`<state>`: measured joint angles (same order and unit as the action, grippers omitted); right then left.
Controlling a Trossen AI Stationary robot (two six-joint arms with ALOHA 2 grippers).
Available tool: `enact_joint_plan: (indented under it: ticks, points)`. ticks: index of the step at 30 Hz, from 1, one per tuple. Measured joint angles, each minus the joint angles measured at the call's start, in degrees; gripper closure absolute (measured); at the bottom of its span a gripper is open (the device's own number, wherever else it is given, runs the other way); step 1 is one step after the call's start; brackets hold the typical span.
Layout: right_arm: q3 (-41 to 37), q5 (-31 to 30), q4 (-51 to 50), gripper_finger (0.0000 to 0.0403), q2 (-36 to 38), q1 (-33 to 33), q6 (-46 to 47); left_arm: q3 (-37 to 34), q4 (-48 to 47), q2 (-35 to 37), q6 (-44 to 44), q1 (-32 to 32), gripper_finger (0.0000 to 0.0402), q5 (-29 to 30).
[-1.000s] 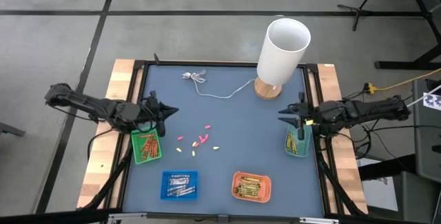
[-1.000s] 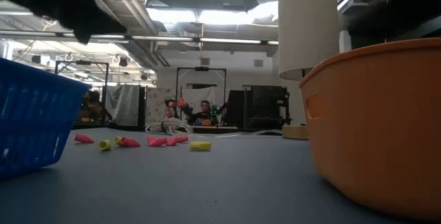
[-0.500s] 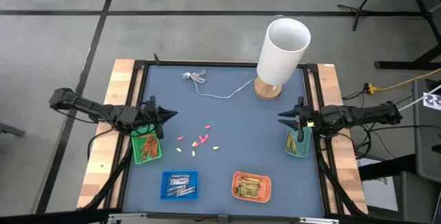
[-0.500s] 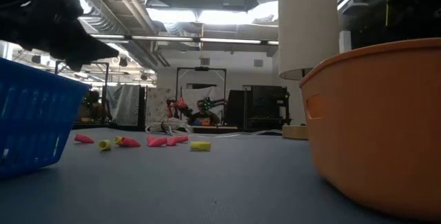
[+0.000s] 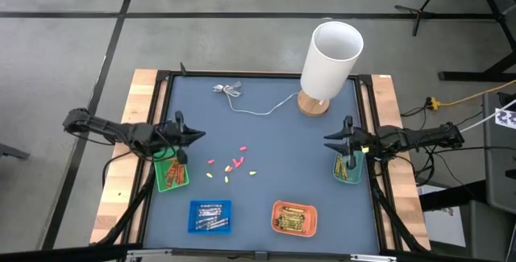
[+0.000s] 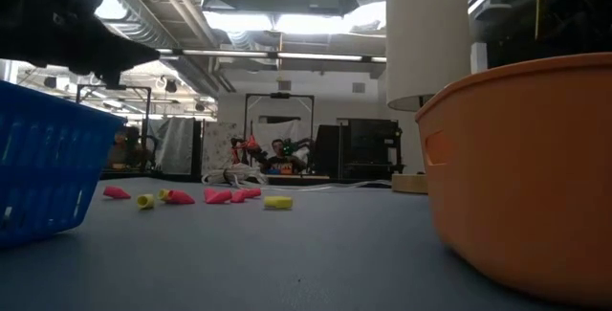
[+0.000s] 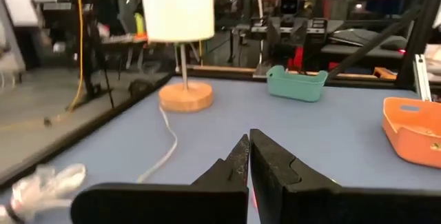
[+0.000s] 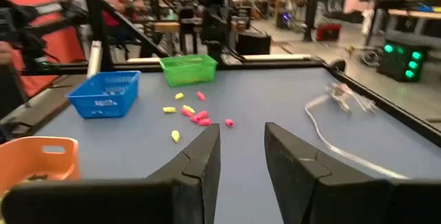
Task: Sort crayons
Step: Return to Home Position
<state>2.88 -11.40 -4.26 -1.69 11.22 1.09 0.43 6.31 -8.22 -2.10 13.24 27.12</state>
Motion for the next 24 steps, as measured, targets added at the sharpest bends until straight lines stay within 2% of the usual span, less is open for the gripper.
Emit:
enact_joint_plan:
  ticks: [10, 18, 24]
  points:
    - [-0.7, 4.3, 1.7, 0.0292, 0.0, 0.0, -3.3, 0.0, 0.3, 3.2, 8.9, -8.7, 0.0401, -9.4]
    - [-0.7, 5.6, 1.4, 0.0292, 0.0, 0.0, -3.1, 0.0, -2.3, 3.5, 9.1, -16.8, 0.0401, -17.6]
    - [-0.7, 5.6, 1.4, 0.0292, 0.0, 0.0, -3.0, 0.0, -4.8, 3.5, 8.8, -20.2, 0.0401, -22.1]
